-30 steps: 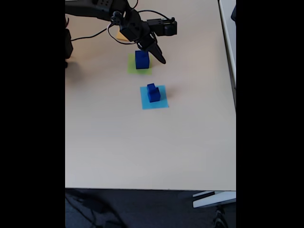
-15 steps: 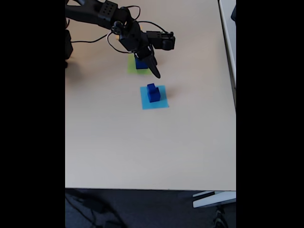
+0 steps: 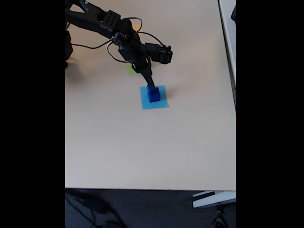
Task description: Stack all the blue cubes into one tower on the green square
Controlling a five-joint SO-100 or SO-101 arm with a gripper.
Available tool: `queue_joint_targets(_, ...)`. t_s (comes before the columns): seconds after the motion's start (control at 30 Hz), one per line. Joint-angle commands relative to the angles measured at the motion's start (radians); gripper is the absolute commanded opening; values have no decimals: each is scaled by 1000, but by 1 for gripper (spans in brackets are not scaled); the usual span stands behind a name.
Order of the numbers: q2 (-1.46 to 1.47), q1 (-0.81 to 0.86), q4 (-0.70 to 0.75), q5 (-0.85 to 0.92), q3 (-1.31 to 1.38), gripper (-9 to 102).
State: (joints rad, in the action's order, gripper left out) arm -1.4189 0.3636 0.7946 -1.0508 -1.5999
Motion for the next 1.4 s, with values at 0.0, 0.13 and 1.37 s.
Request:
queue_joint_targets(0.0,-3,8,0,9,29,32)
queue_joint_targets(0.13,6,9,0,9,29,31)
queue_joint_targets(1.37,87,58,0,71,104,30)
